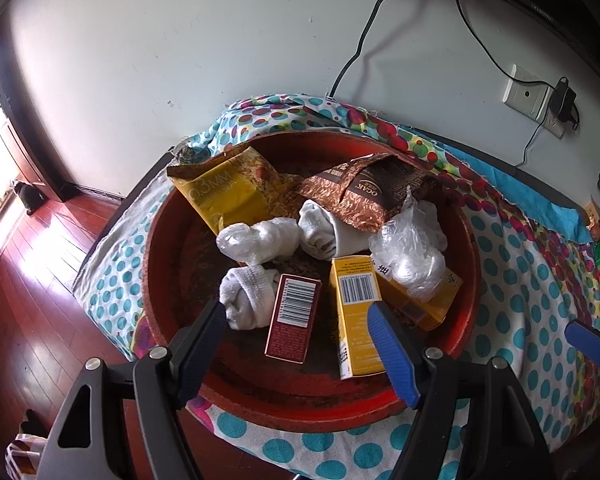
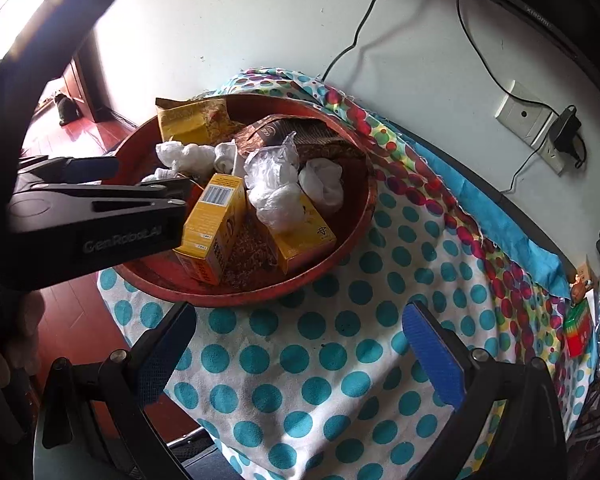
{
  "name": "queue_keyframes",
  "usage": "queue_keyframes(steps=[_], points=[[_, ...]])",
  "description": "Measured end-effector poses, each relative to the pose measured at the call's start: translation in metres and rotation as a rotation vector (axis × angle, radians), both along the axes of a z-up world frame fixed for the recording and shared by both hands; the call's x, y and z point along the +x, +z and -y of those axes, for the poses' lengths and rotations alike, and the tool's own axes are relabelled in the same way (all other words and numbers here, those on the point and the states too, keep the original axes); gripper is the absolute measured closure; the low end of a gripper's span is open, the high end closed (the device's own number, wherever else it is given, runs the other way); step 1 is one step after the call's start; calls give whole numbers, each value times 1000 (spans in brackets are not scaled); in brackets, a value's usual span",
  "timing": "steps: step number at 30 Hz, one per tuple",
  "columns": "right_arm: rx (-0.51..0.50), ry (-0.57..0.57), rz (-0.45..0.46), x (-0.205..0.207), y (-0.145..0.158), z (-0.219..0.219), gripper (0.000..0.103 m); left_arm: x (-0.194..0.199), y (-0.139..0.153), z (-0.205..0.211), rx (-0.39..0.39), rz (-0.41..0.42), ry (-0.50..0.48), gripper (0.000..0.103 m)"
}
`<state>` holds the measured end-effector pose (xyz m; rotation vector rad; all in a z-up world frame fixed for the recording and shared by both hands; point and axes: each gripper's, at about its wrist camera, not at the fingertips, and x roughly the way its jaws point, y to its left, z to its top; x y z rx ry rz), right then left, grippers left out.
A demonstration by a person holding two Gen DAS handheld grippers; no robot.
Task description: Organize objects
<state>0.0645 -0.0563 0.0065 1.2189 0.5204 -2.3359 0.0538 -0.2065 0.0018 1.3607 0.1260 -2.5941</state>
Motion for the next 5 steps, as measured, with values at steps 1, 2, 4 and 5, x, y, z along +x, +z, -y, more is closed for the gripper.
queue_keyframes(steps=[1, 2, 4, 5], points=[[4, -1, 1, -1, 0, 0, 0, 1, 1, -2, -13, -4, -7, 28], [12, -5, 2, -2, -1, 1, 0, 2, 3, -3, -23, -2, -4, 28], [19, -11, 6, -4, -3, 1, 0, 5, 6, -6, -26, -11, -19, 28], [22, -15, 11, -5, -3, 1, 0, 7, 8, -8, -26, -14, -26, 28]])
